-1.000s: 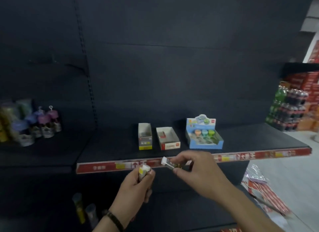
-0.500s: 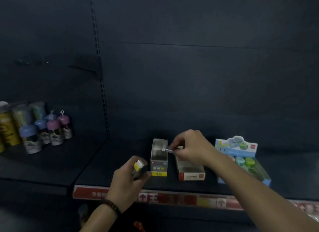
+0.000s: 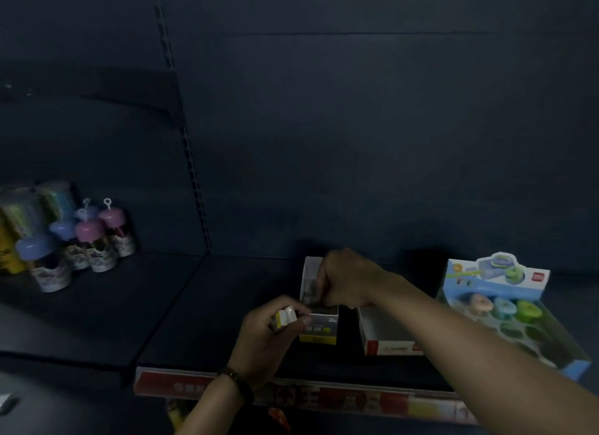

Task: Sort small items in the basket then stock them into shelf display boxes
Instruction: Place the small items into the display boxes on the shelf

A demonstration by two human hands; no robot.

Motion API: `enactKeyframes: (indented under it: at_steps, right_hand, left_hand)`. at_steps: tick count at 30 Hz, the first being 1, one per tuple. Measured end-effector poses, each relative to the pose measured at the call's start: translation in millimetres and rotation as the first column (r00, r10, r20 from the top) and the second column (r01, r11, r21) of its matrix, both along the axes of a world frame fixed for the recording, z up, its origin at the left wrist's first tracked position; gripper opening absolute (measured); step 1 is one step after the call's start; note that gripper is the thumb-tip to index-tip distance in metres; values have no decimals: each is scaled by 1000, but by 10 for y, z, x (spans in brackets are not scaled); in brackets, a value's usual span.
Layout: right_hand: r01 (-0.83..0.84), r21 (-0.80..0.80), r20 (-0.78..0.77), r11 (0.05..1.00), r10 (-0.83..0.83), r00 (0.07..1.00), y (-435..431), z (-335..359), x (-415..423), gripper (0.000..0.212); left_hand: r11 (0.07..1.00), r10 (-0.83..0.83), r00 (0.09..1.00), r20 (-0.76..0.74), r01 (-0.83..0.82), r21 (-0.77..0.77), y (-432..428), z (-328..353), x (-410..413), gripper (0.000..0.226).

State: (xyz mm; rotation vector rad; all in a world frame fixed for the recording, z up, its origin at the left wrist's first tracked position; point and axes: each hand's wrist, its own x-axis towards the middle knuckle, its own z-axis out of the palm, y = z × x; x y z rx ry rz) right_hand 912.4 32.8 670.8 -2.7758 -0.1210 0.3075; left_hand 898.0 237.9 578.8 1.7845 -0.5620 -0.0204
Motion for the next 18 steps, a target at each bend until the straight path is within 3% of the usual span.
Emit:
enactKeyframes:
  at_steps: [4, 13, 18]
  right_hand:
    - [60, 39, -73, 997, -57, 996, 0, -70, 51, 16]
    - [90, 19, -155, 996, -86, 984, 85, 8, 112, 17]
    - [72, 100, -367, 992, -30, 930, 40, 40, 94, 31]
  left_hand:
    - [995, -39, 999, -8, 38, -94, 25, -58, 67, 11]
    - [987, -99, 995, 9, 99, -127, 47, -129, 122, 11]
    - [988, -108, 994, 15, 109, -111, 21, -131, 99, 12]
